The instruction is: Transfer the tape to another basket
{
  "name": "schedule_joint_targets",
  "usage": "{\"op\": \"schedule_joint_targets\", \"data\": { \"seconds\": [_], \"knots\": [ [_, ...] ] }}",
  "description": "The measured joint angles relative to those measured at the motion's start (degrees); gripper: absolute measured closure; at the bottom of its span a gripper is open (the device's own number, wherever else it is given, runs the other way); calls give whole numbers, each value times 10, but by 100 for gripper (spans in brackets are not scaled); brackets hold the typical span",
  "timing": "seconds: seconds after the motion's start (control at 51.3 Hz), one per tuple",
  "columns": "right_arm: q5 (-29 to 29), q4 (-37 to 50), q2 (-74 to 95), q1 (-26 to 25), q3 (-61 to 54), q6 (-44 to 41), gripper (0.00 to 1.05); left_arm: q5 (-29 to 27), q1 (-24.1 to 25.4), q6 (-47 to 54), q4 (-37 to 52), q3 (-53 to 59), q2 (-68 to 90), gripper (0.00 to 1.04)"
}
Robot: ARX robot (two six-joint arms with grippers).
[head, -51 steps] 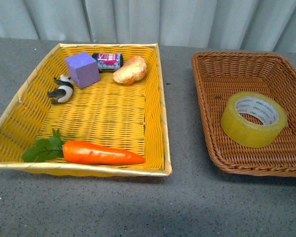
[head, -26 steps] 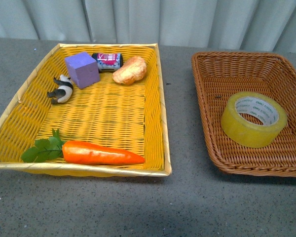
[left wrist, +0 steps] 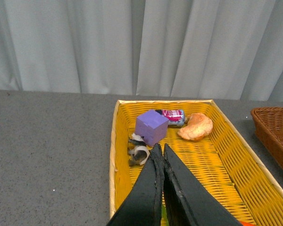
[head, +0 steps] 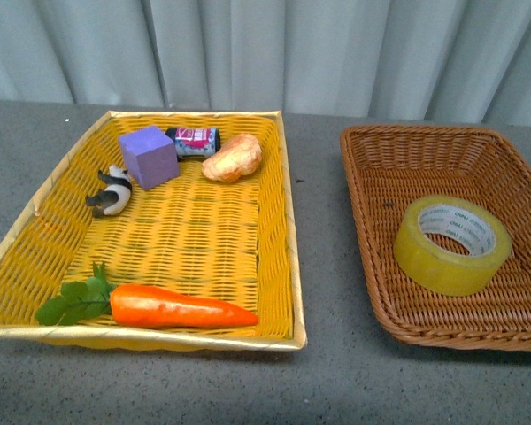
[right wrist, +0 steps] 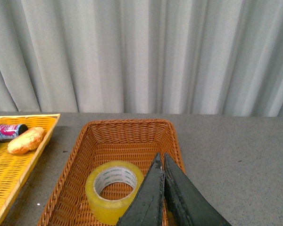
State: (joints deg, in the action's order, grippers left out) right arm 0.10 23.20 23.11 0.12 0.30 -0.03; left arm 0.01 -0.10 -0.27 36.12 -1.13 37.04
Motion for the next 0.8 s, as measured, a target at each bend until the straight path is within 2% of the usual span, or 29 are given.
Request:
{"op": "schedule_joint_targets", "data": {
  "seconds": [0.351,0.623,0.682,0.799],
  "knots": [
    [0,-93,-94,0,0,0,104,0,0,0,-135,1,-145,101],
    [0,-133,-134,0,0,0,104,0,0,0,-197,1,-208,101],
    [-2,-214,-195,0,0,0,104,0,0,0,-212,1,-224,101],
    [-2,-230,-228,0,0,0,104,0,0,0,-235,1,-247,101]
  ]
}}
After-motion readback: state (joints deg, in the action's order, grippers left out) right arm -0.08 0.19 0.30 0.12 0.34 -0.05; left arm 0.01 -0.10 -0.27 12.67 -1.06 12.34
